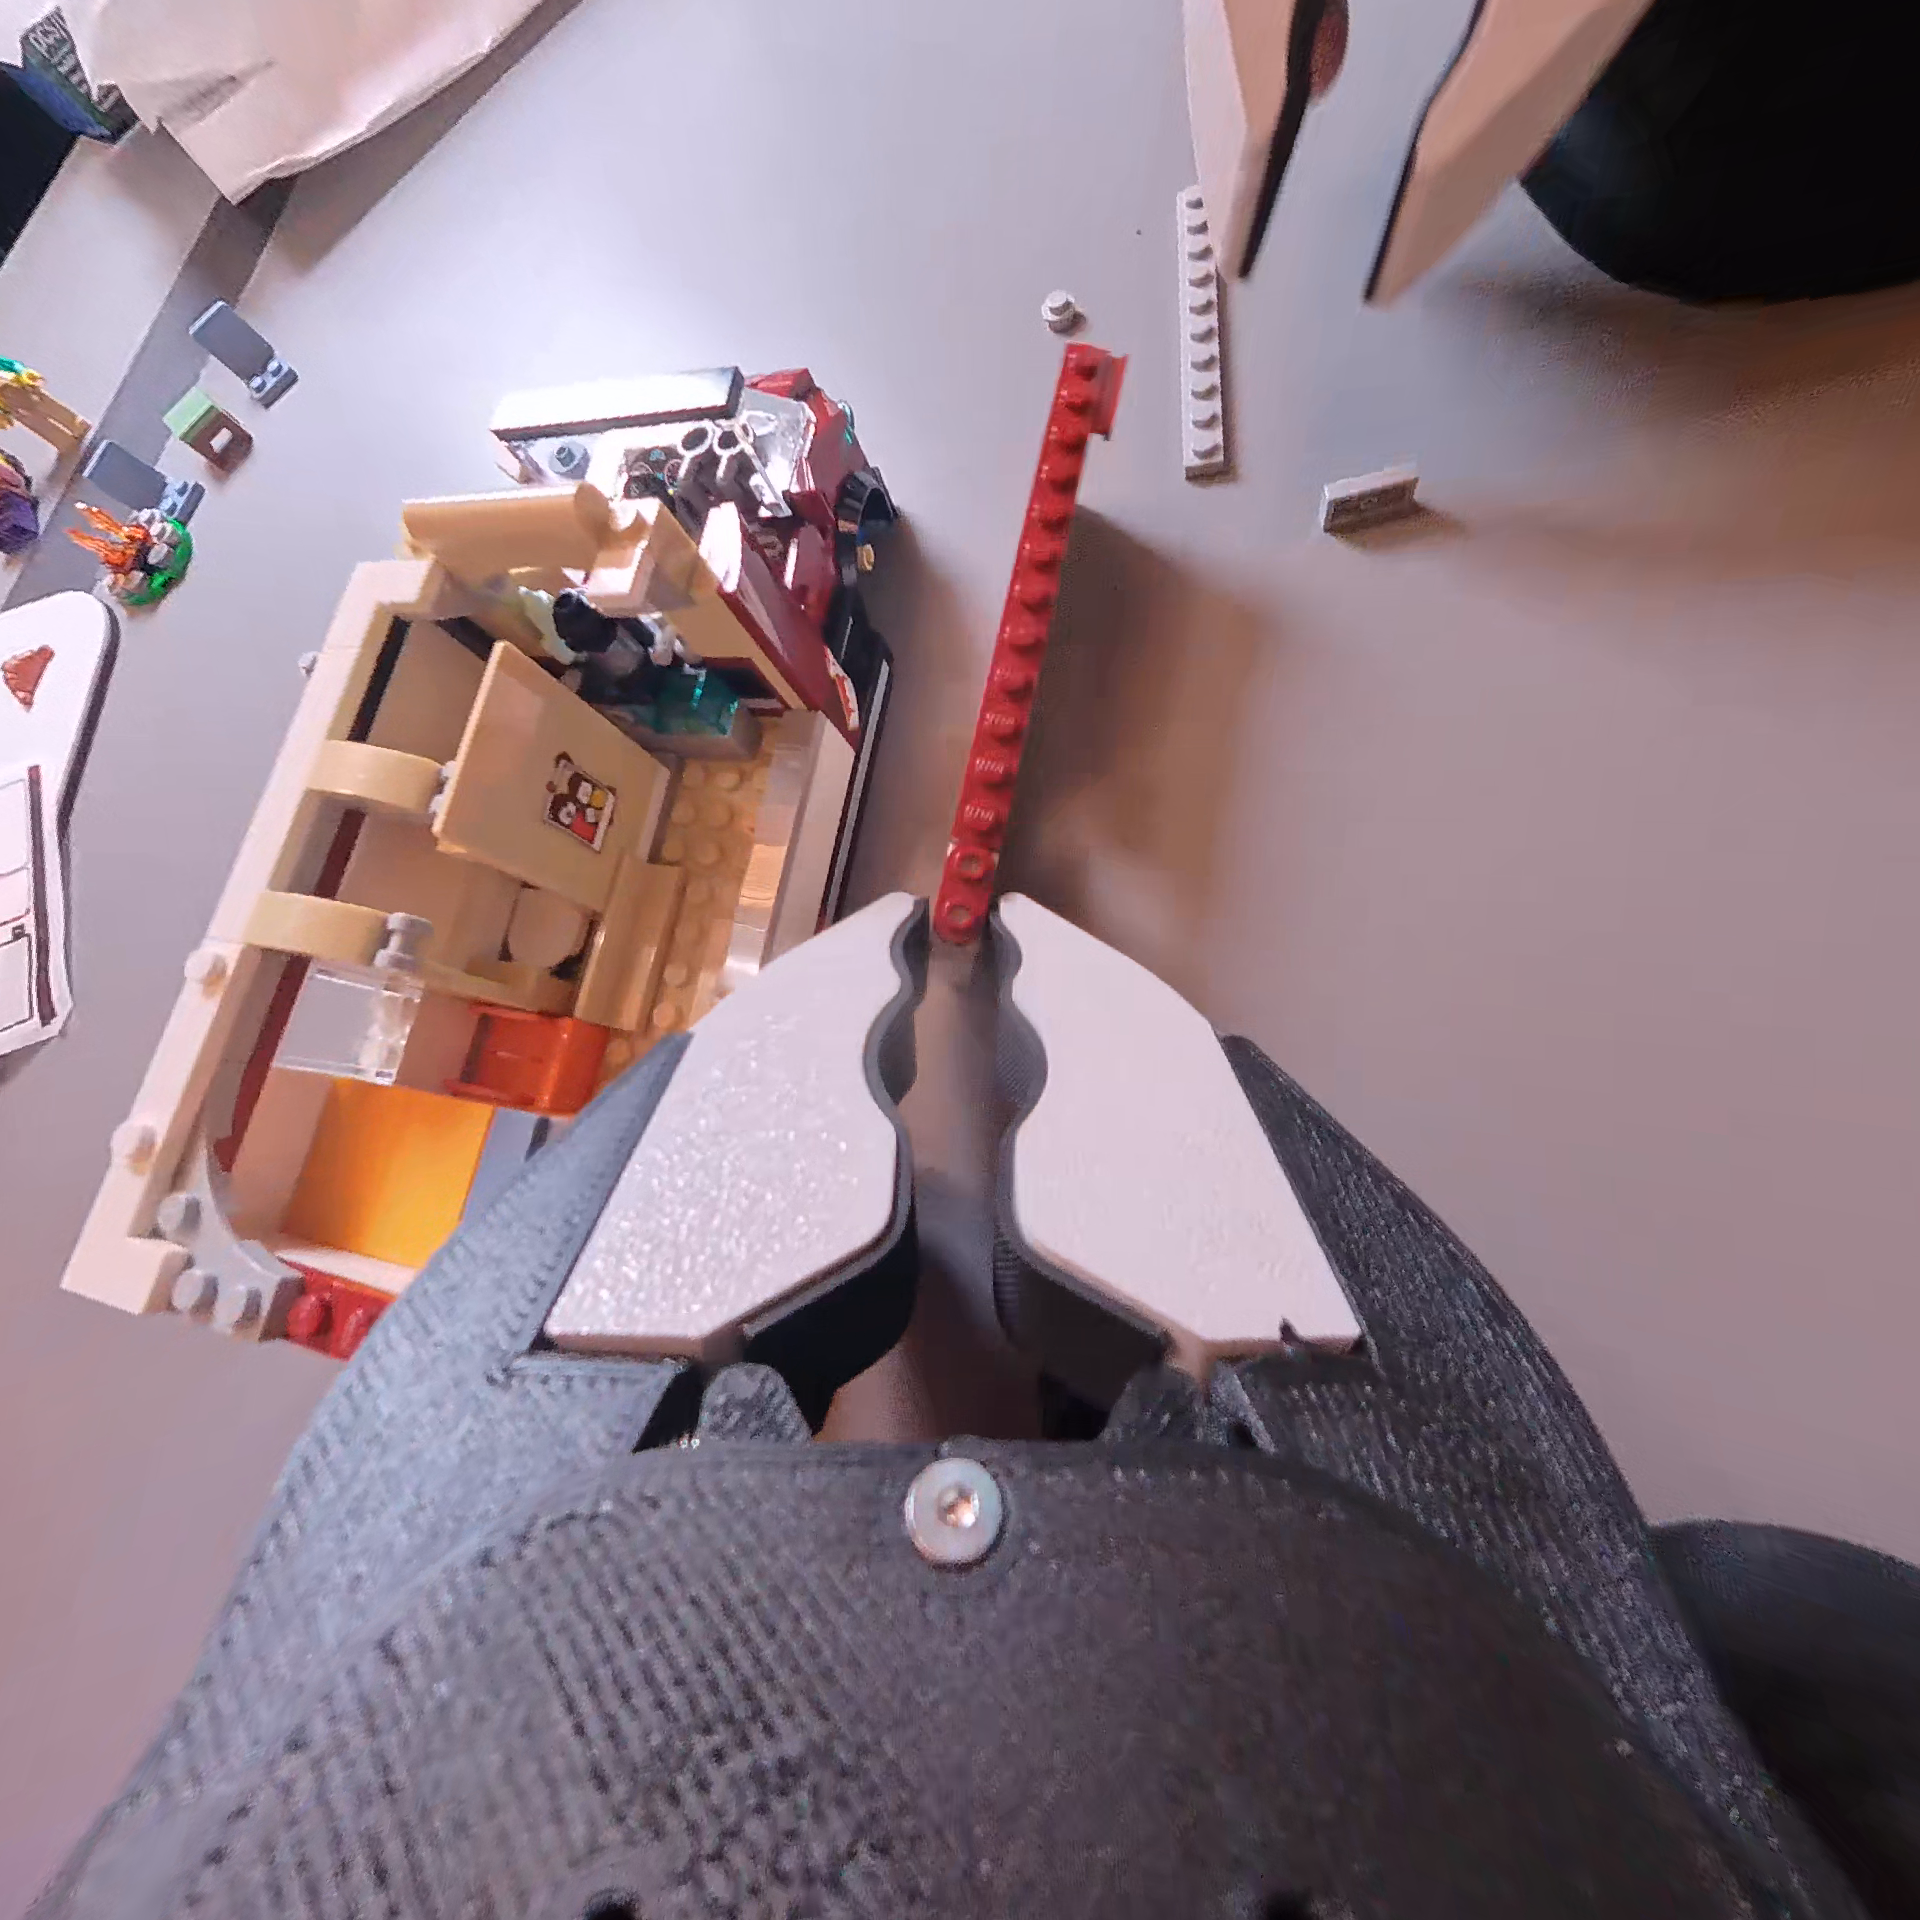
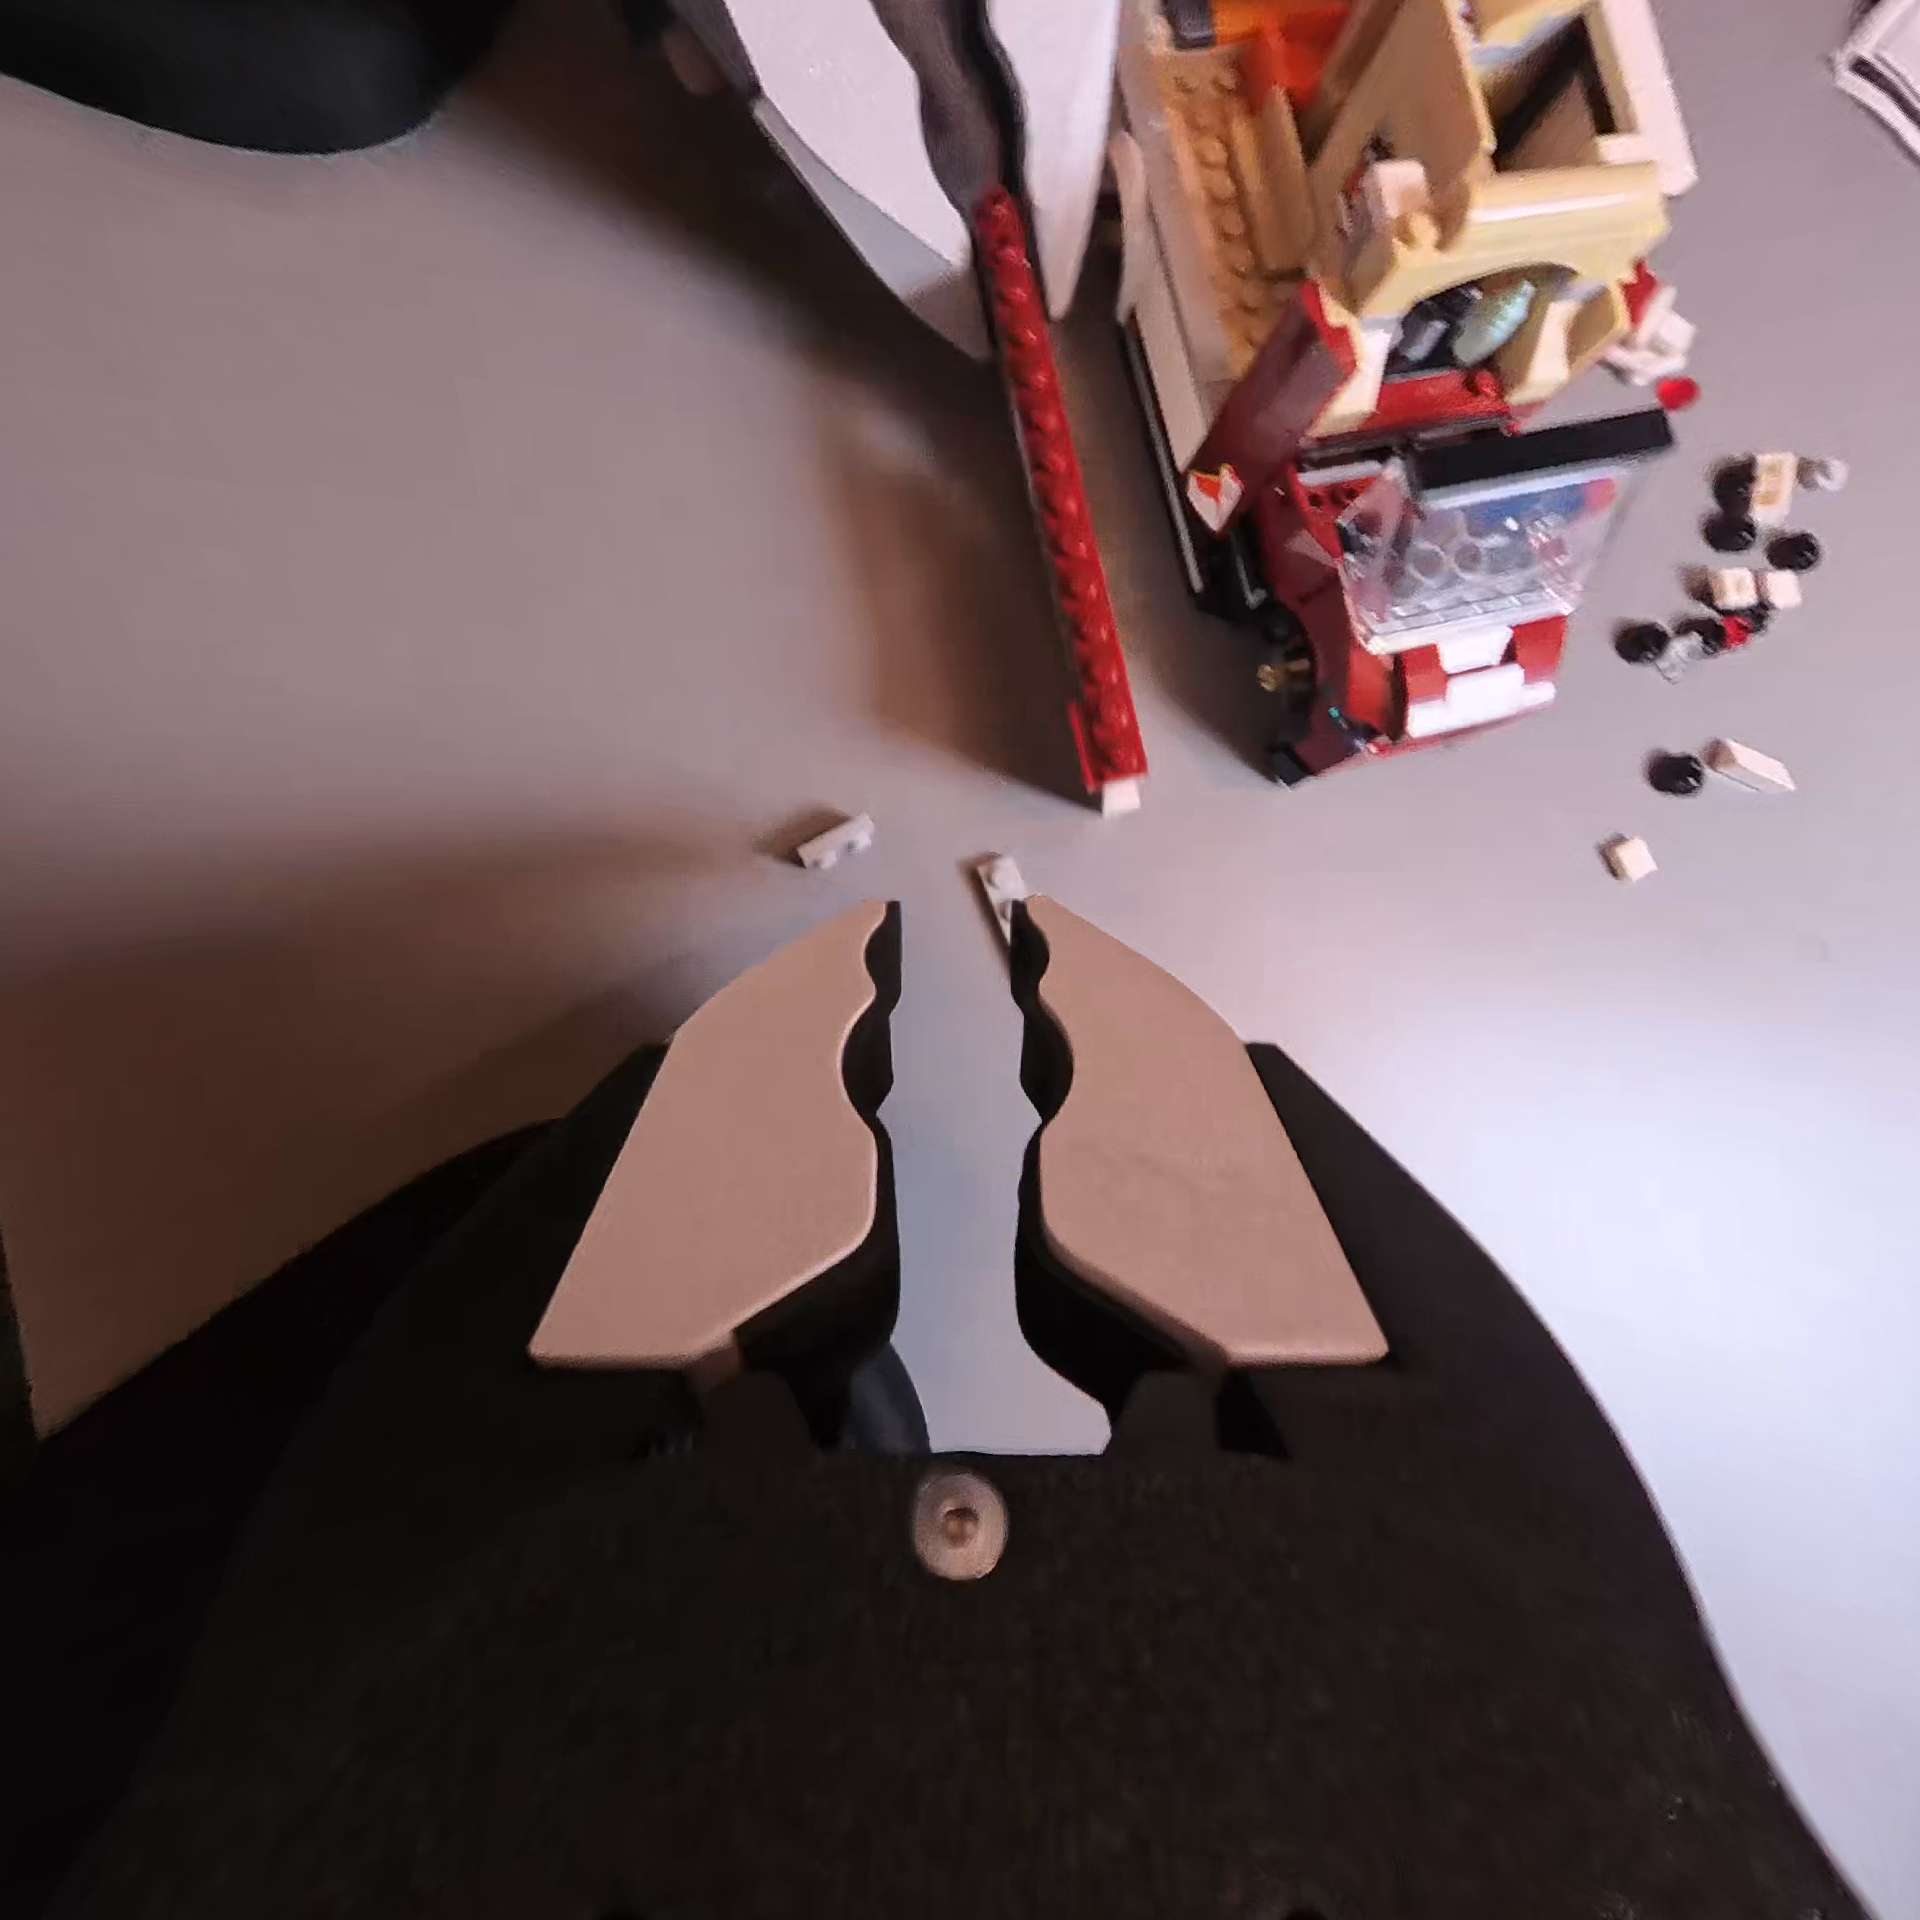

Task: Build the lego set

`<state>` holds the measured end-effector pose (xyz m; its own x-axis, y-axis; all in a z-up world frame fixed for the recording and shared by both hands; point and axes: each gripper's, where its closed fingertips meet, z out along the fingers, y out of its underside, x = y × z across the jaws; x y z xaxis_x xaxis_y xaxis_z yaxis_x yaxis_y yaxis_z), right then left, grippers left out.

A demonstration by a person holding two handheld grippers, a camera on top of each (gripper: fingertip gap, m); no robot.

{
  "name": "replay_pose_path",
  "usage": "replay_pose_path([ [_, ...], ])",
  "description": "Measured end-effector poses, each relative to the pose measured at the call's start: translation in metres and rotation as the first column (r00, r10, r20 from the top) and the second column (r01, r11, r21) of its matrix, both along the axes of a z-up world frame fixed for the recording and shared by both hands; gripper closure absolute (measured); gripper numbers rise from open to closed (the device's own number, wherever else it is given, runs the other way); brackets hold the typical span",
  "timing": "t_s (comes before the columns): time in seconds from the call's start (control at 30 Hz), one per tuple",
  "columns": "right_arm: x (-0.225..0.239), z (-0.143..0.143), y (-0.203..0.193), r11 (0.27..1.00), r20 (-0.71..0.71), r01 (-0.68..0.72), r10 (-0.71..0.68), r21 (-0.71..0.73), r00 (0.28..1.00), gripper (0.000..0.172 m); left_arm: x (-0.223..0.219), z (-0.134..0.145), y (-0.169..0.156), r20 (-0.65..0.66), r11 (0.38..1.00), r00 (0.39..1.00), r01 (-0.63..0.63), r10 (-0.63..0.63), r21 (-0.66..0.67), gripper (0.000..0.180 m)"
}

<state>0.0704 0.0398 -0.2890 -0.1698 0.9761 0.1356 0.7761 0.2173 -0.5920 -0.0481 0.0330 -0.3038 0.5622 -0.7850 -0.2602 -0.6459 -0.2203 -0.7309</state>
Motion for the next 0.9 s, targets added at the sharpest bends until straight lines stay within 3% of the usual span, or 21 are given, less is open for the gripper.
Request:
replay_pose_path([
  [0.03, 0.004, 0.001, 0.004, 1.000, -0.007, 0.022, -0.022, 0.003, 1.000, 0.153, -0.002, 0.000, -0.001, -0.003, 1.000, 1.000, 0.003, -0.003, -0.003, 0.170],
  [0.3, 0.020, -0.005, 0.020, 0.992, -0.045, 0.122, -0.121, 0.013, 0.992, 0.153, -0.023, 0.000, -0.013, 0.024, 1.000, 1.000, -0.002, 0.003, -0.016, 0.172],
  [0.5, 0.025, -0.014, 0.033, 0.991, -0.011, 0.131, -0.131, 0.018, 0.991, 0.152, -0.019, 0.003, -0.016, 0.071, 1.000, 0.997, 0.012, -0.012, -0.005, 0.149],
  [0.57, 0.028, -0.017, 0.034, 0.994, 0.019, 0.112, -0.112, 0.009, 0.994, 0.150, -0.016, 0.000, -0.016, 0.059, 1.000, 0.998, 0.015, -0.015, -0.007, 0.151],
  [0.73, 0.028, -0.020, 0.037, 0.998, 0.064, 0.054, -0.052, -0.035, 0.997, 0.148, -0.014, -0.002, -0.018, 0.062, 0.999, 0.998, 0.031, -0.030, -0.018, 0.180],
  [0.9, 0.011, -0.009, 0.031, 0.999, 0.024, -0.006, 0.007, -0.032, 1.000, 0.148, -0.021, 0.001, -0.014, 0.041, 1.000, 0.999, 0.013, -0.013, 0.019, 0.174],
])
